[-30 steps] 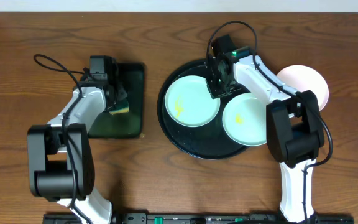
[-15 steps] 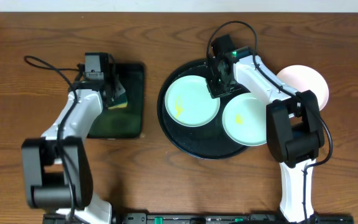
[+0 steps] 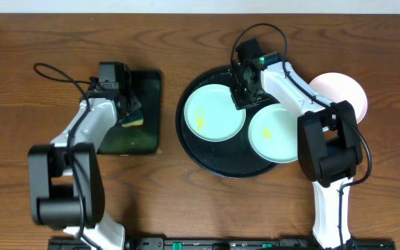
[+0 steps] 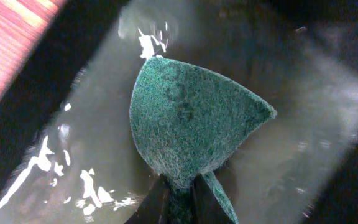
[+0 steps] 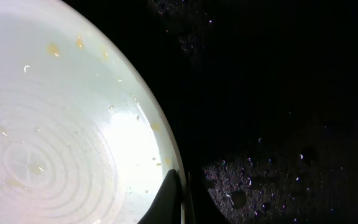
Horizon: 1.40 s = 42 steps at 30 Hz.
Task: Clean dirty plates on tray and stack at the side
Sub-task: 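Dip the sponge into the basin water with the left gripper, then scrub the upper green plate with the sponge while right gripper holds it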
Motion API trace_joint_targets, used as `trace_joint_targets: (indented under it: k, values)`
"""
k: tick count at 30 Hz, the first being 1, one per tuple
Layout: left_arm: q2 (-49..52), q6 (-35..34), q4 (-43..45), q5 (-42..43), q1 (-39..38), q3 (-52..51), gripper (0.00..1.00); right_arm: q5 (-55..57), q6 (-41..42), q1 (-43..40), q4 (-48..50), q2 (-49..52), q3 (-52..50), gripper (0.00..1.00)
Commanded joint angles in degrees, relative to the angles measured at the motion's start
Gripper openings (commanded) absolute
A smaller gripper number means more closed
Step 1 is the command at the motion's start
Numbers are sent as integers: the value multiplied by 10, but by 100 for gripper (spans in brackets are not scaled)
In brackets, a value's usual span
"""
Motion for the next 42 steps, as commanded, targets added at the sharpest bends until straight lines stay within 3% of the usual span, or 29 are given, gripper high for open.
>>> trace_joint_targets:
  k: [1,9,16,23,27,31,38,42]
  values:
    - [-75,-5,-7,2,2,-1,7,5,-11,4,1,-10,1,1]
    - [-197,-6,-56,119,-4,-1,8,6,-16,4,12,-10,-7,2]
    - [-196,-26,-62,238,-59,-1,7,6,-2,4,27,-10,-22,1]
    - [-157,-73,-30,217,-165,-1,7,15,43,1,26,-12,-19,1]
    - [-114,-154,-9,159,-220,-1,8,15,45,0,24,-20,-18,1]
    - [-58,-187,44,152,-265,-1,7,26,44,0,15,-23,-18,1]
    - [20,-260,118,71,-301,-1,7,32,41,0,6,-23,-18,1]
    - [43,-263,159,37,-303,-1,7,32,40,0,9,-23,-18,1]
